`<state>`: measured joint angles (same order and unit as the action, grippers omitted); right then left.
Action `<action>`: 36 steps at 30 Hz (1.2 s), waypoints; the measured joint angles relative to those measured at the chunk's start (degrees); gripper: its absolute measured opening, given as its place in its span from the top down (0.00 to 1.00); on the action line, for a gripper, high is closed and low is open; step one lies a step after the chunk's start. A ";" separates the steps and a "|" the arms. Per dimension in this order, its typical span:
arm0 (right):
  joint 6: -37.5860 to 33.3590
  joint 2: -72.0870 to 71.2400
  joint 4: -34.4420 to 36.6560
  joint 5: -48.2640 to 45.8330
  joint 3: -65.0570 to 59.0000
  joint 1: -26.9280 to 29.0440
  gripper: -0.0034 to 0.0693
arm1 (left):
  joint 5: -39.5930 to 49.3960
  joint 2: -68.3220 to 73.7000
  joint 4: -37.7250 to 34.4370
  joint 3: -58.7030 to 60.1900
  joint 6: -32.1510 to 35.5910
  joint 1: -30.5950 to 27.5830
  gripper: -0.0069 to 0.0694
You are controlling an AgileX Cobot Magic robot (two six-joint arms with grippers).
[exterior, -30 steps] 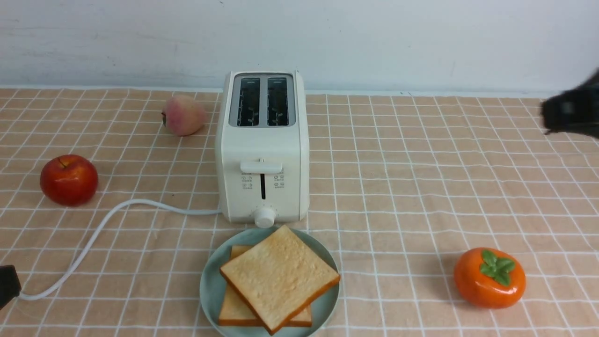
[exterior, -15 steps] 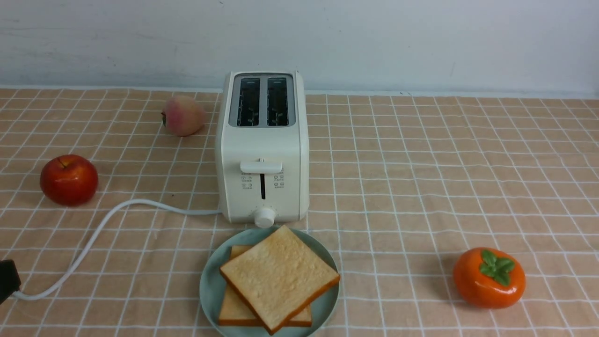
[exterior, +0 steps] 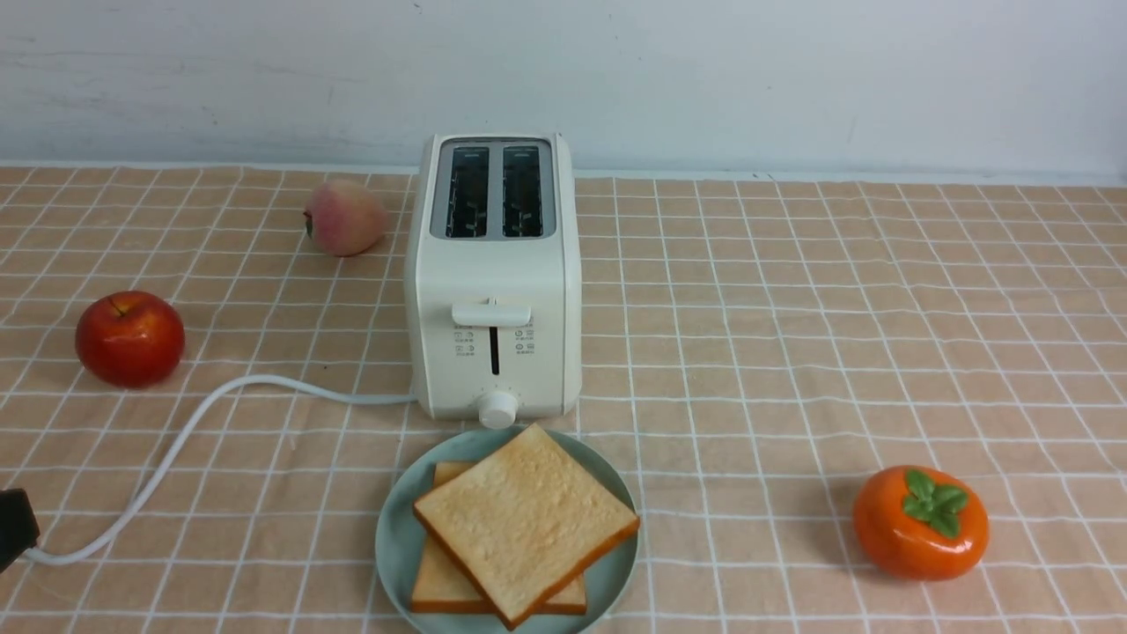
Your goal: Take toasted bread from bread machine on light coffee tablecloth place on plate.
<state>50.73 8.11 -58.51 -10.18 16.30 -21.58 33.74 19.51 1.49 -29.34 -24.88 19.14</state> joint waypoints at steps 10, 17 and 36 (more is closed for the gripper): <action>0.00 0.00 -4.92 0.36 -0.05 0.00 0.92 | -5.46 -4.40 -0.44 6.51 3.43 -2.31 0.92; 0.00 0.00 -4.98 0.42 -0.05 0.00 0.92 | -24.68 -18.00 -1.98 25.82 6.80 -12.20 0.91; 0.00 -0.08 -5.03 0.48 -0.11 0.00 0.90 | -11.98 -20.07 -2.61 31.14 7.64 -13.30 0.91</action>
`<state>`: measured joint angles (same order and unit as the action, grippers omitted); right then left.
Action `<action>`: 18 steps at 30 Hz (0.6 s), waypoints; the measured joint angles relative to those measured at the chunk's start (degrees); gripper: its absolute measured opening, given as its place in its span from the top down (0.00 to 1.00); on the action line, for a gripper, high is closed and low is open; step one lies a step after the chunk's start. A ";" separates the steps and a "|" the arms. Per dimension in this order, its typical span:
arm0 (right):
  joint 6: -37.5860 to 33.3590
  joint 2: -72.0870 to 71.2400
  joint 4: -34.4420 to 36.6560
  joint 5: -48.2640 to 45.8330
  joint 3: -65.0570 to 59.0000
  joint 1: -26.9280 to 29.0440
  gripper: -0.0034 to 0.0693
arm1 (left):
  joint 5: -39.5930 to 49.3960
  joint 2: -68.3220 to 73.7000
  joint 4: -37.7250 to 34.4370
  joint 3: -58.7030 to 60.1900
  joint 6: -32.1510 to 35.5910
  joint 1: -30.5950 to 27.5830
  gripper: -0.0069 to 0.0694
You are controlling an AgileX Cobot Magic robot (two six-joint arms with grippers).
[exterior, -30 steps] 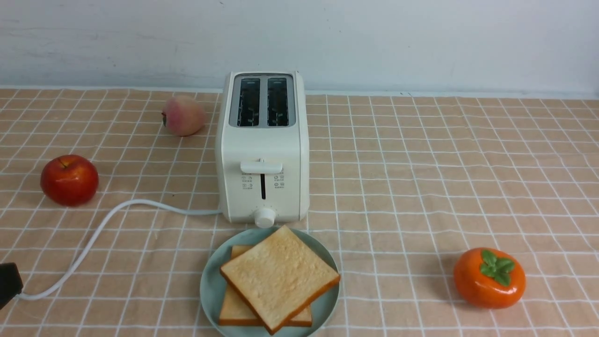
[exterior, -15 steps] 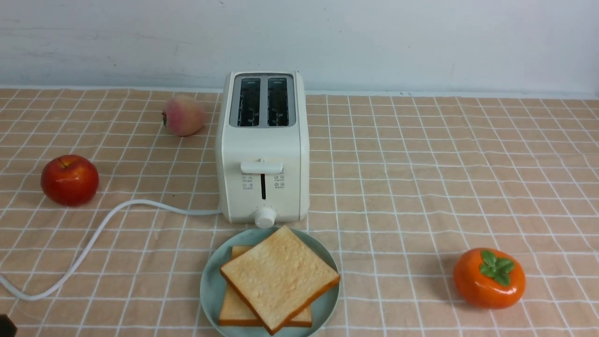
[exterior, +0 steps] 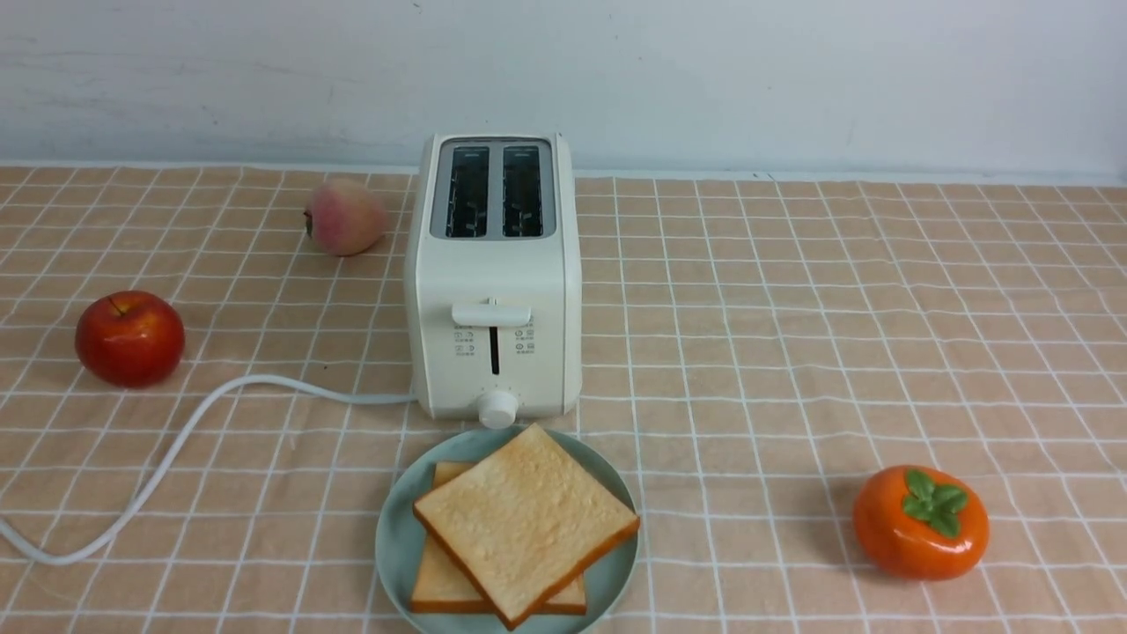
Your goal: Take toasted bread from bread machine on light coffee tablecloth place on plate.
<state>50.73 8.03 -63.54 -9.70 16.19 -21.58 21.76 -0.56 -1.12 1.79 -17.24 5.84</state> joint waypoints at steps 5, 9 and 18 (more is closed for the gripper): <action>0.00 0.00 0.00 0.00 0.00 0.00 0.89 | 0.00 0.00 0.00 0.00 0.00 0.00 0.90; 0.00 0.00 -0.14 0.00 0.00 0.00 0.89 | 0.00 0.00 0.00 0.00 0.00 0.00 0.90; -11.14 0.00 17.27 0.52 0.00 0.00 0.88 | 0.02 0.00 0.00 0.00 0.00 0.00 0.89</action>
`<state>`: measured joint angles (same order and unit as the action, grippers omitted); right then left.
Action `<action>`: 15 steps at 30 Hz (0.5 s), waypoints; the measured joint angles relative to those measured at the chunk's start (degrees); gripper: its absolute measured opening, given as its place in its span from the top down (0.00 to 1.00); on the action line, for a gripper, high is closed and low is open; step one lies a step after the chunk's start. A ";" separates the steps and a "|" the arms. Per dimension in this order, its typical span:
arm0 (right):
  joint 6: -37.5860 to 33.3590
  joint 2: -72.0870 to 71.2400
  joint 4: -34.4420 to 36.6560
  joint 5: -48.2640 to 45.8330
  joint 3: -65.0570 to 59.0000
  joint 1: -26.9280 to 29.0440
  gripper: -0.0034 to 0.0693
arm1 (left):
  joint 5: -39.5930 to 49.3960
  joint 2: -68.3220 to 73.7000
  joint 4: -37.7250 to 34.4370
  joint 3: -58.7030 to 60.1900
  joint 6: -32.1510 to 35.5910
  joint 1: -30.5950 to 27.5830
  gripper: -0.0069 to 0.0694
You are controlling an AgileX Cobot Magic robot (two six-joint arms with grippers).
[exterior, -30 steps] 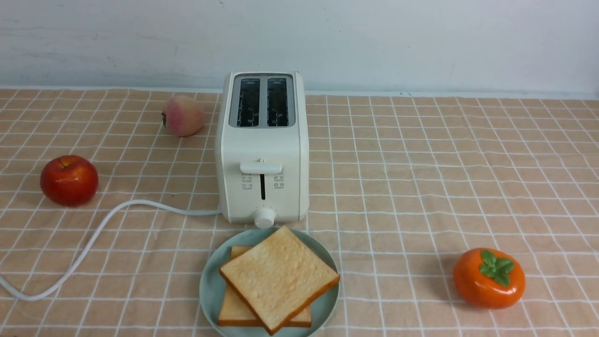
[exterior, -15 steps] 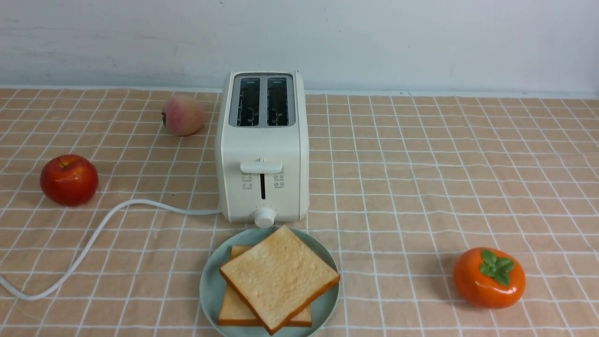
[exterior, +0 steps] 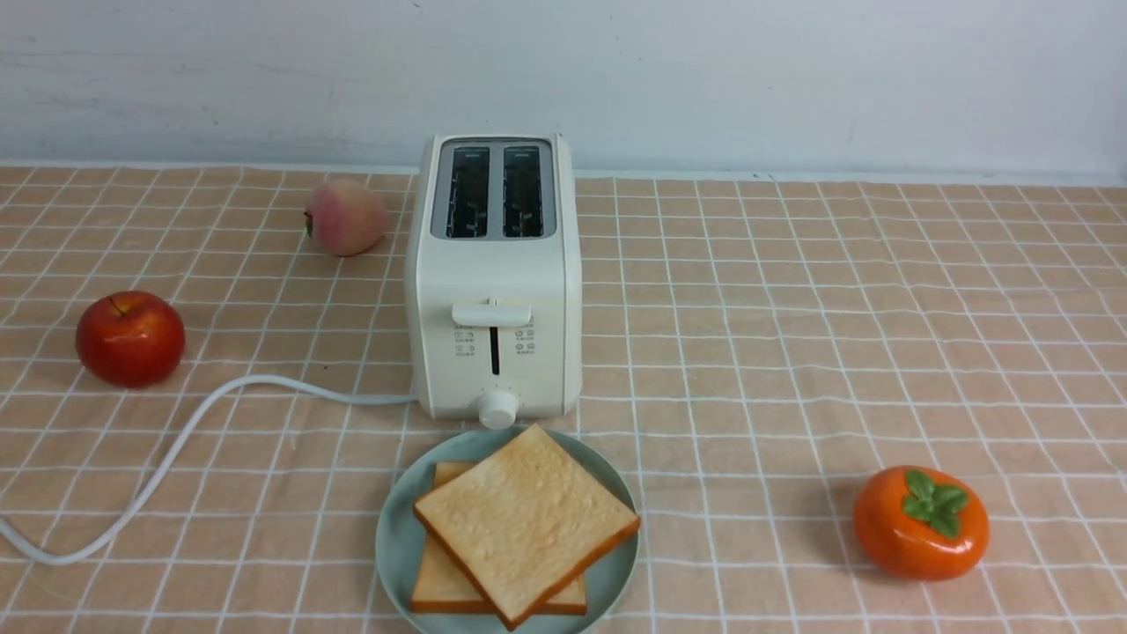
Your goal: Take toasted bread from bread machine on light coffee tablecloth place on plate.
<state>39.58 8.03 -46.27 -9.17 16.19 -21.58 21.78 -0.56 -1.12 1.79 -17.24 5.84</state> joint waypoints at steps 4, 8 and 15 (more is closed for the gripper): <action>-20.24 0.00 24.63 0.06 0.00 0.00 0.87 | 0.00 0.00 0.00 0.00 0.00 0.00 0.89; -34.90 0.00 42.18 0.06 0.00 0.00 0.86 | 0.00 0.00 0.00 0.00 0.00 0.00 0.88; -42.69 -2.08 50.87 -3.96 -1.79 4.41 0.85 | 0.00 0.00 0.00 0.00 0.00 0.00 0.88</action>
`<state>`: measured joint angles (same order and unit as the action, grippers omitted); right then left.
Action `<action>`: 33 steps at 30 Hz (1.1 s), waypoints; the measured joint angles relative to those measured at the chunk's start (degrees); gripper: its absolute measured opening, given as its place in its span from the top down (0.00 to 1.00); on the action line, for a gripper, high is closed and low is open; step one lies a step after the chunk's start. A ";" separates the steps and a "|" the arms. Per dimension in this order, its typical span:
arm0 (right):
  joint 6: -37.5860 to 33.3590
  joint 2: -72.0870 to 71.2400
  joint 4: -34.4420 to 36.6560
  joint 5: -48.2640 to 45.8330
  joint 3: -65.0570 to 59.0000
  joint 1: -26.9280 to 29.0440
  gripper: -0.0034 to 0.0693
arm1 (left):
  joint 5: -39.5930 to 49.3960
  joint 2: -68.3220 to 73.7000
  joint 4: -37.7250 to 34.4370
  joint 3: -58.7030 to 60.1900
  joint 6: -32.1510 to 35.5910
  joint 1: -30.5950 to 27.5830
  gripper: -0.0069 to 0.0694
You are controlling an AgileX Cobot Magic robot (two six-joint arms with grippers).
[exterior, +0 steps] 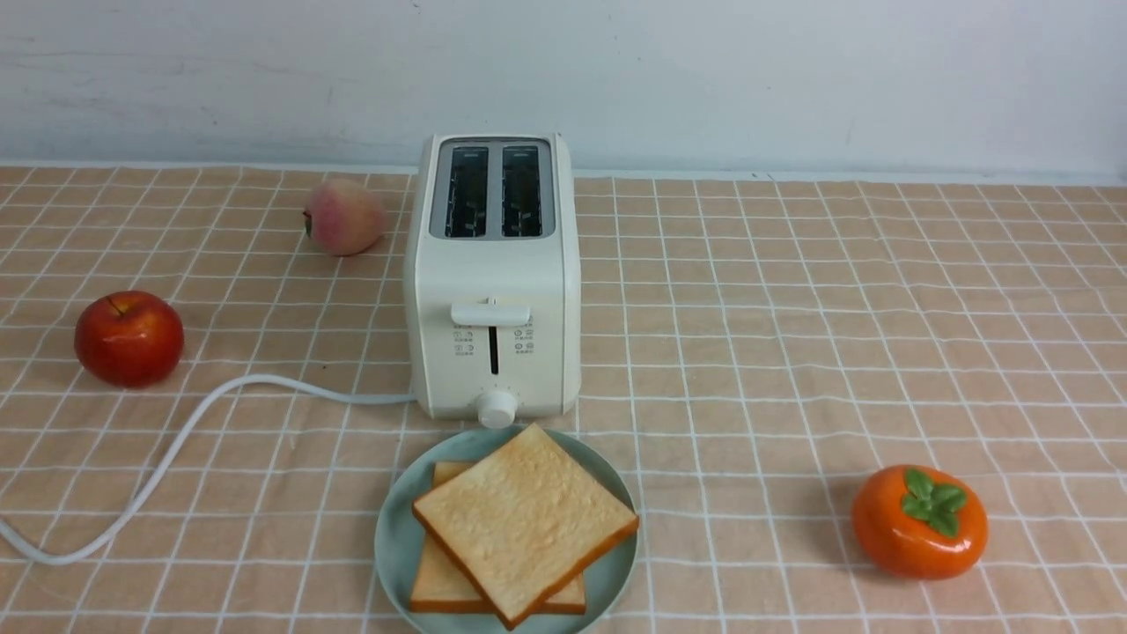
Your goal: Take toasted bread from bread machine on light coffee tablecloth place on plate.
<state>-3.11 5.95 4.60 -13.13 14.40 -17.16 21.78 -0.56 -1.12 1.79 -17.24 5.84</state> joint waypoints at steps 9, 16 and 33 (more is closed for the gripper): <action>2.39 -6.45 -0.53 -5.46 -15.49 16.78 0.84 | 0.07 -0.05 0.00 0.00 0.00 0.00 0.87; 2.55 -6.47 -0.80 -8.04 -15.48 18.54 0.83 | 0.14 -0.05 -0.02 0.00 0.00 -0.06 0.86; 2.57 -6.47 -0.80 -8.10 -15.48 18.54 0.80 | 0.19 -0.05 -0.02 0.00 0.00 -0.06 0.86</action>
<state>-0.54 -0.51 3.80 -21.22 -1.08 1.38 21.97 -0.61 -1.15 1.79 -17.24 5.78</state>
